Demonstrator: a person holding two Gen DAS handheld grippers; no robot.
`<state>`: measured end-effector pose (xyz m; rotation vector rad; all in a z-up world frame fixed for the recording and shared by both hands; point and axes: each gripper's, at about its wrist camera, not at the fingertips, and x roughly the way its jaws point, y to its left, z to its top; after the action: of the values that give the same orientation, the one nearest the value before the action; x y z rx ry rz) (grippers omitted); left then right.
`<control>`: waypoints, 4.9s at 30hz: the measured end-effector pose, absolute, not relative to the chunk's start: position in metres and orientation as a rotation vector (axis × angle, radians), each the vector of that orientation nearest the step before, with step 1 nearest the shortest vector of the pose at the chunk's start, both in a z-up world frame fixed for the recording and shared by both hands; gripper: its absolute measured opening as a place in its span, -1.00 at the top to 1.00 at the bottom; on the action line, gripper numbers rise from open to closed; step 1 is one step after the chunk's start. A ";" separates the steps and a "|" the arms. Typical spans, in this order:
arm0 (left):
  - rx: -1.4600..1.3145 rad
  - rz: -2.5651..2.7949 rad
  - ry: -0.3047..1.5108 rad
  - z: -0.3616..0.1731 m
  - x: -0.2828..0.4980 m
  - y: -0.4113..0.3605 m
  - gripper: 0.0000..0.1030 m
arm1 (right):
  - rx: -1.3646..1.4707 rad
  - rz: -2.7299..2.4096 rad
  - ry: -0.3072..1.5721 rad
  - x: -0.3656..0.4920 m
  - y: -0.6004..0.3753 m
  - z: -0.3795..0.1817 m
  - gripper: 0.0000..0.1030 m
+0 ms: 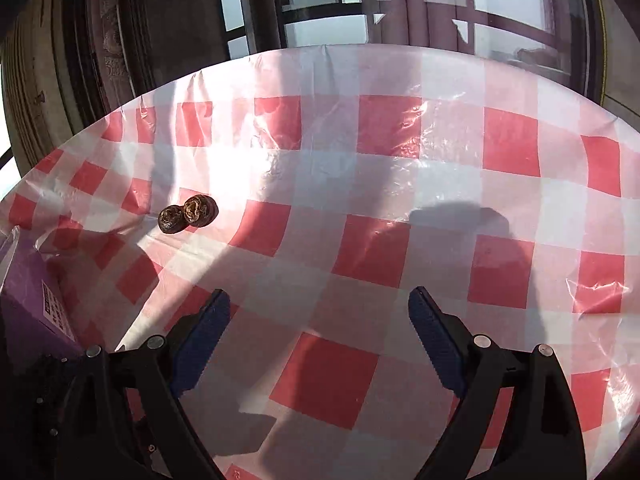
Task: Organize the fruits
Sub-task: 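Grasp a brown date with the right gripper and lift it, then grasp the last date with the left gripper while the right gripper holds its date, then carry both dates over the white box with both grippers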
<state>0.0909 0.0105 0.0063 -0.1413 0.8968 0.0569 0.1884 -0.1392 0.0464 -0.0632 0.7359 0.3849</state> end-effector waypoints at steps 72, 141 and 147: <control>-0.247 0.373 0.928 0.030 0.201 0.039 -0.94 | 0.467 0.240 0.695 0.172 -0.245 0.022 0.27; -0.363 -0.082 0.771 0.027 -0.020 0.011 0.20 | 0.466 0.274 0.793 0.026 -0.211 0.021 0.27; -0.307 -0.099 0.749 0.048 -0.059 0.011 0.20 | 0.437 0.304 0.838 -0.008 -0.190 0.017 0.27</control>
<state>-0.0586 0.0112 0.0476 -0.3070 0.7487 -0.0990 -0.0079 -0.1901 0.0168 0.4372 0.8378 0.3042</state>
